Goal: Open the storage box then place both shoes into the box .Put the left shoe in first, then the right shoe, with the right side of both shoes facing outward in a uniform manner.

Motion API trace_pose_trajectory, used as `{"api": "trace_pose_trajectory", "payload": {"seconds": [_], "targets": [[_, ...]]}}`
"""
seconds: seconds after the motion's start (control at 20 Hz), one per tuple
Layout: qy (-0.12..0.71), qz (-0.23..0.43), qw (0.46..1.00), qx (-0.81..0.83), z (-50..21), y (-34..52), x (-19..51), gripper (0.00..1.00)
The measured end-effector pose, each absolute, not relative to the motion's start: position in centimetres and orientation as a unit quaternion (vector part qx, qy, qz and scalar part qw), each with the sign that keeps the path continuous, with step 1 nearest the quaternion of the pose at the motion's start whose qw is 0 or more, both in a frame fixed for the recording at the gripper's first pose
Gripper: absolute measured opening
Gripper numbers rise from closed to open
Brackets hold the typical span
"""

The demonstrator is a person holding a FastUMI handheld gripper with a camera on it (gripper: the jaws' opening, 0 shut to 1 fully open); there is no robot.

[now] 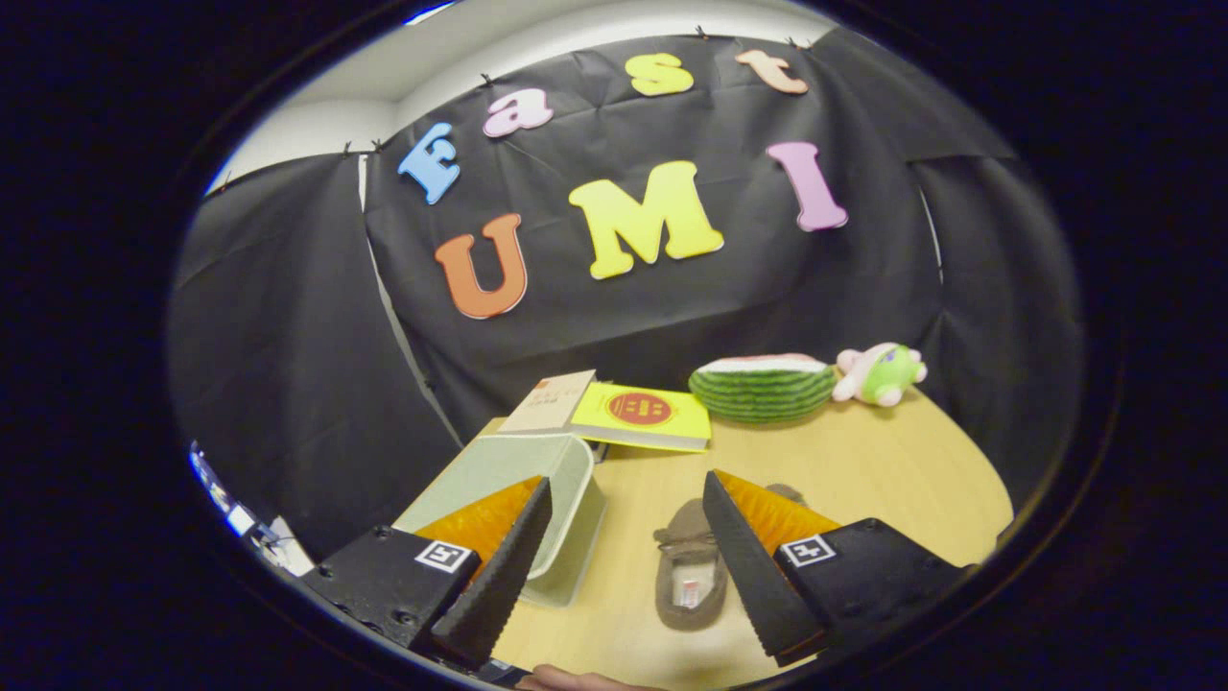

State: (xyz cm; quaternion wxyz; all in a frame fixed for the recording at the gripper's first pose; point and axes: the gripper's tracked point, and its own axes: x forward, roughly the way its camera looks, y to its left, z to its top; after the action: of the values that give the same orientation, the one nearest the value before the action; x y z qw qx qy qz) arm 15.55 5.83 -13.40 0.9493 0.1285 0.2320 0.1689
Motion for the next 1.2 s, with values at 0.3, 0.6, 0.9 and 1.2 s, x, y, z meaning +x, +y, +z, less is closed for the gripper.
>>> {"api": "trace_pose_trajectory", "payload": {"seconds": [0.3,0.6,0.9,1.2], "targets": [[0.383,0.263,0.864,0.196,-21.1,11.0,19.7,1.0],[0.473,0.322,0.761,0.304,-24.2,13.6,21.8,0.99],[0.501,0.384,0.683,0.366,-24.6,16.4,23.4,0.98],[0.53,0.414,0.622,0.4,-25.6,19.6,23.3,0.97]]}}
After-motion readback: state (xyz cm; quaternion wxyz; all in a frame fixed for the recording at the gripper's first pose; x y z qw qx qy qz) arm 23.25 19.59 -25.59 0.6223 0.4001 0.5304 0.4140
